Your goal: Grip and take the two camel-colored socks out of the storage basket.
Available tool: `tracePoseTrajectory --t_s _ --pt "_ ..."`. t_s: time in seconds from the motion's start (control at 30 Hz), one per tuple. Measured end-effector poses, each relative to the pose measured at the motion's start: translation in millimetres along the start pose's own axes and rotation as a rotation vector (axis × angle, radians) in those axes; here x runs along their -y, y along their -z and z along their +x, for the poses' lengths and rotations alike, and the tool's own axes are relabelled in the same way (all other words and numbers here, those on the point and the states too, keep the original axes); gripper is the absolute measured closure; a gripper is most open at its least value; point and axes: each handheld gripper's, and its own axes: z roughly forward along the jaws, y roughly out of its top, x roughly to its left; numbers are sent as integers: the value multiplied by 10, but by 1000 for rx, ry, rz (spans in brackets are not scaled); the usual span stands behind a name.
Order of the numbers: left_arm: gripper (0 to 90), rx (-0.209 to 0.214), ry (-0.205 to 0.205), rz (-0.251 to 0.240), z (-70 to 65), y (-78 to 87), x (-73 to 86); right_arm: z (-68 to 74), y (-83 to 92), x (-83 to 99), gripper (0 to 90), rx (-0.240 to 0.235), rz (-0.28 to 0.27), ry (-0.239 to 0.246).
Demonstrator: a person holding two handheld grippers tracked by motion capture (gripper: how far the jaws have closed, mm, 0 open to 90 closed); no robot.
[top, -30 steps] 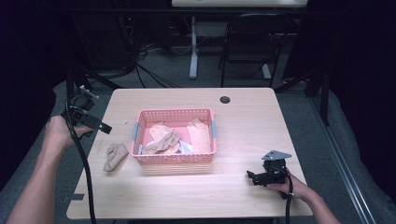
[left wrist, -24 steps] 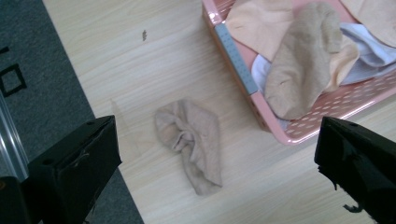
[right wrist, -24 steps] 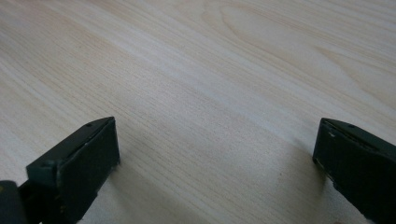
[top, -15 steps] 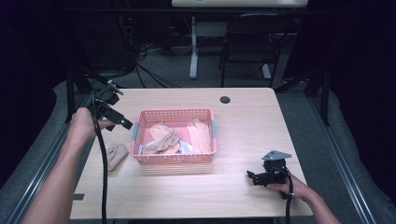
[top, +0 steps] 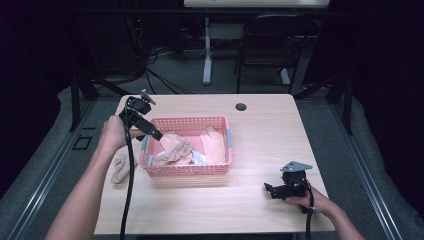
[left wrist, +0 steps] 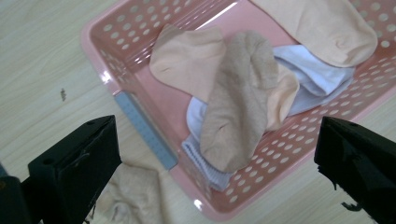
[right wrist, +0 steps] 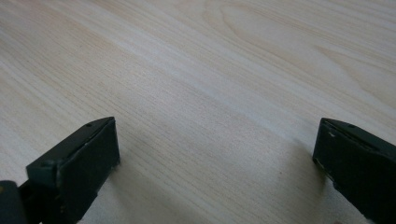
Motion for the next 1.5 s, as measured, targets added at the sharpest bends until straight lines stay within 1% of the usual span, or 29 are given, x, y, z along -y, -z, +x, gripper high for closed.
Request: tracePoseTrajectory --t_s 0.03,0.07,0.1,0.13,0.17,0.2,0.23,0.27,0.3,0.37,0.4,0.43,0.47,0.67,0.7,0.73,0.8,0.83,0.9,0.93,1.0,1.03,1.1,1.13,1.17,1.23,1.27,1.4,1.5 --pt "0 1 -5 8 -19 -31 -10 -1 -2 1 0 0 -4 1" --pt "0 11 -4 17 -54 -101 -22 -1 -2 2 0 -2 -5 1" --pt "0 11 -4 17 -54 -101 -22 -1 -2 2 0 -2 -5 1" --pt "0 14 -4 20 -78 -179 -27 -1 -1 4 0 -2 -5 1" --pt "0 18 -1 27 -93 -219 -30 -1 0 5 0 -2 -5 2" --pt "0 18 -1 27 -93 -219 -30 -1 0 5 0 -2 -5 2" --pt "0 23 -9 42 -110 -296 -35 -1 0 4 0 -3 -4 1" --pt "1 27 1 37 -121 -333 -33 -1 0 4 0 -3 -4 1" --pt "3 27 1 37 -121 -333 -33 -1 0 4 0 -3 -4 1" --pt "5 26 -4 48 -141 -412 -35 -2 1 5 0 -3 -4 2" --pt "20 36 -7 56 -168 -492 -35 -2 0 5 0 -3 -4 2" --pt "26 36 -7 56 -168 -492 -35 -2 1 5 0 -3 -4 2" --pt "30 46 -2 56 -190 -565 -32 -2 1 5 0 -3 -4 2" --pt "83 65 10 76 -229 -778 -24 -2 -1 6 0 -3 -8 4" --pt "108 65 10 76 -229 -778 -24 -2 -1 6 0 -3 -8 4" --pt "135 79 17 80 -243 -845 -16 -2 0 6 0 -3 -7 3" --pt "158 88 19 87 -252 -899 -9 -2 0 7 0 -4 -8 3" --pt "188 93 22 87 -259 -922 -3 -2 0 6 0 -3 -7 4" --pt "288 101 16 94 -262 -944 1 -2 0 7 0 -3 -8 4" --pt "307 113 16 111 -281 -987 7 -2 0 7 0 -3 -7 4" --pt "379 113 13 118 -291 -1001 6 -2 1 7 0 -4 -7 3" --pt "396 115 8 136 -302 -1027 1 -1 1 8 0 -1 -8 2" --pt "457 114 12 142 -307 -1045 0 -2 0 7 0 -4 -8 3" --pt "457 109 15 150 -311 -1060 0 -2 0 7 0 -4 -8 3" --pt "507 108 16 171 -320 -1087 3 0 2 6 0 -5 -6 1" --pt "584 102 11 189 -324 -1107 6 0 4 7 0 -1 -4 2" --pt "615 106 17 190 -324 -1113 7 0 5 8 0 -1 -4 2" --pt "789 97 12 199 -333 -1135 12 0 6 10 0 -3 -6 0" --pt "829 92 7 187 -328 -1111 19 -3 10 9 0 -4 0 5"
